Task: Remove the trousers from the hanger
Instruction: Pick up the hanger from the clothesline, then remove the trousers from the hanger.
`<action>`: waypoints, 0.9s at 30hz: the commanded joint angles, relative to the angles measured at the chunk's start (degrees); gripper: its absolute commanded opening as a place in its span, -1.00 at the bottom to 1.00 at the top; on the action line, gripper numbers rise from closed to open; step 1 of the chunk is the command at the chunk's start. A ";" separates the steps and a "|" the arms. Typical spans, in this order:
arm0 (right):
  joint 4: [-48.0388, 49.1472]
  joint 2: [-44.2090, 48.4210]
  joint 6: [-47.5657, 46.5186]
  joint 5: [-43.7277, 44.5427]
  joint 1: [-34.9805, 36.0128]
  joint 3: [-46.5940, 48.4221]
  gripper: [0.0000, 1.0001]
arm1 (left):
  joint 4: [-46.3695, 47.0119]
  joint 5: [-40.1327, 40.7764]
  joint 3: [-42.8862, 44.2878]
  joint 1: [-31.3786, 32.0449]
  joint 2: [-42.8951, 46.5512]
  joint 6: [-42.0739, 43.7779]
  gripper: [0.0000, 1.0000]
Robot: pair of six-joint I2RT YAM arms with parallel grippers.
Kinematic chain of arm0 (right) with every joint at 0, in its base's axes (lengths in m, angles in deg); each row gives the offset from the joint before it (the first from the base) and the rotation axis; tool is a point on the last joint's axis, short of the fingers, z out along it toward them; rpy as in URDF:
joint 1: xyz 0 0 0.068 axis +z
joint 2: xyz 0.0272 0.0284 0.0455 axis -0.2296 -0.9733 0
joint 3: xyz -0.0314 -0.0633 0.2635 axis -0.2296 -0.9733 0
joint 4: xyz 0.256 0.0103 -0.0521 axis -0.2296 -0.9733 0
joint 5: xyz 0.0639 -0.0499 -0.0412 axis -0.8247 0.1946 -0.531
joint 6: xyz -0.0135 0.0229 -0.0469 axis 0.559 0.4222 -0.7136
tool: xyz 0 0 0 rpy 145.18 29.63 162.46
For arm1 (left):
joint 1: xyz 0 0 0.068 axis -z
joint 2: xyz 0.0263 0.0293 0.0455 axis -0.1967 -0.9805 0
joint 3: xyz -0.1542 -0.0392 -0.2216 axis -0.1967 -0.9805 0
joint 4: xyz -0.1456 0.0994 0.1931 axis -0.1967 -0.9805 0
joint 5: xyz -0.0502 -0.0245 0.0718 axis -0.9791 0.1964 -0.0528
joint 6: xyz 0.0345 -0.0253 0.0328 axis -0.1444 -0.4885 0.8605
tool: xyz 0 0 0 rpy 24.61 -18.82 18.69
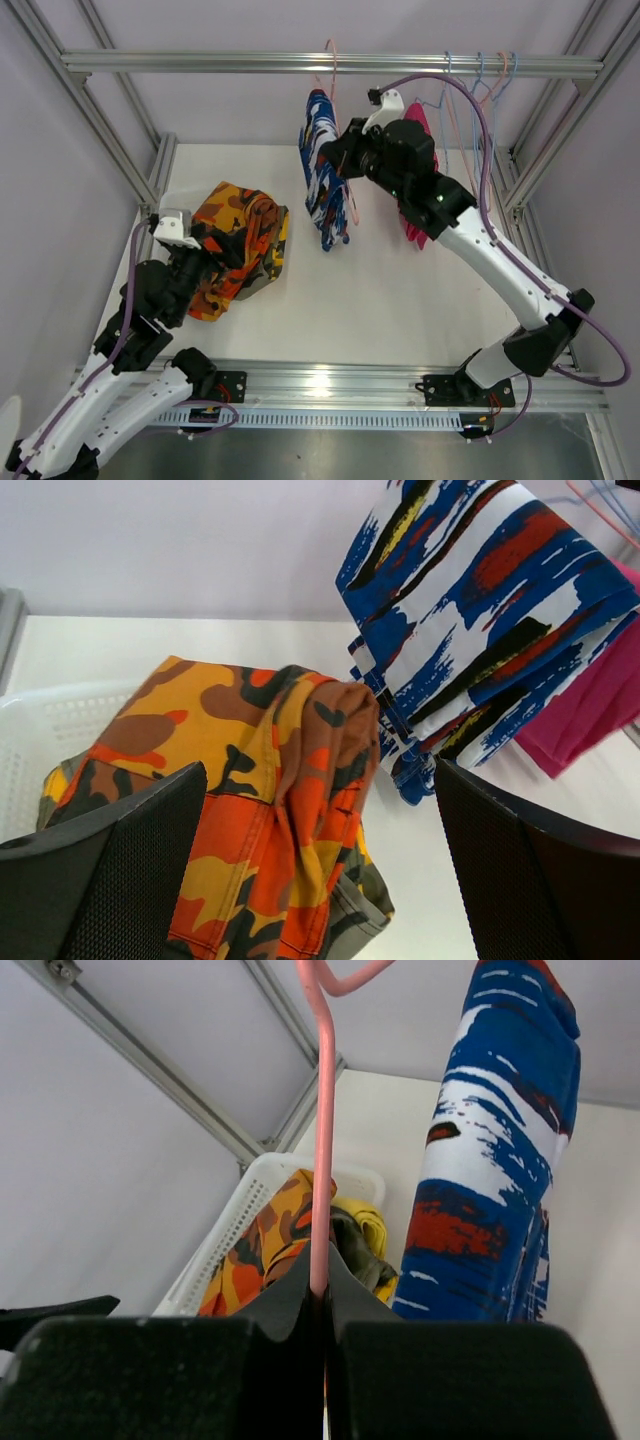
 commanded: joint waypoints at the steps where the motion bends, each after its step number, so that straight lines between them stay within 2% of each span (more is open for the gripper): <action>1: 9.38 9.91 -6.90 14.02 6.82 -0.71 -1.00 | 1.48 0.49 0.32 3.70 -1.63 2.63 0.99; 6: 7.88 12.99 -13.30 35.44 19.81 -5.45 -1.00 | -1.68 7.32 3.13 9.16 -5.05 2.81 0.99; 11: 5.86 12.73 -12.89 45.42 24.33 -7.39 -1.00 | -3.27 15.86 4.28 18.91 -6.20 1.59 0.99; 14: 6.21 14.30 -11.39 47.88 25.20 -12.04 -1.00 | -7.92 22.18 4.90 24.36 -6.55 -3.50 0.99; 19: 7.10 18.35 -8.32 53.77 25.82 -20.83 -1.00 | -12.58 32.64 1.03 35.06 -5.76 -13.61 0.99; 20: 6.48 18.61 -5.97 55.26 25.82 -22.58 -1.00 | -15.20 36.75 0.50 36.75 -6.28 -15.45 0.99; 24: 3.23 19.23 0.11 57.90 25.73 -25.58 -1.00 | -22.86 47.40 1.11 47.89 -12.25 -27.12 0.99; 25: 2.96 19.32 0.91 58.08 25.73 -26.20 -1.00 | -24.26 49.60 1.72 49.58 -16.01 -29.07 0.99; 27: 1.65 19.15 3.46 58.44 25.56 -26.99 -1.00 | -33.73 54.88 4.52 53.70 -20.42 -40.03 0.99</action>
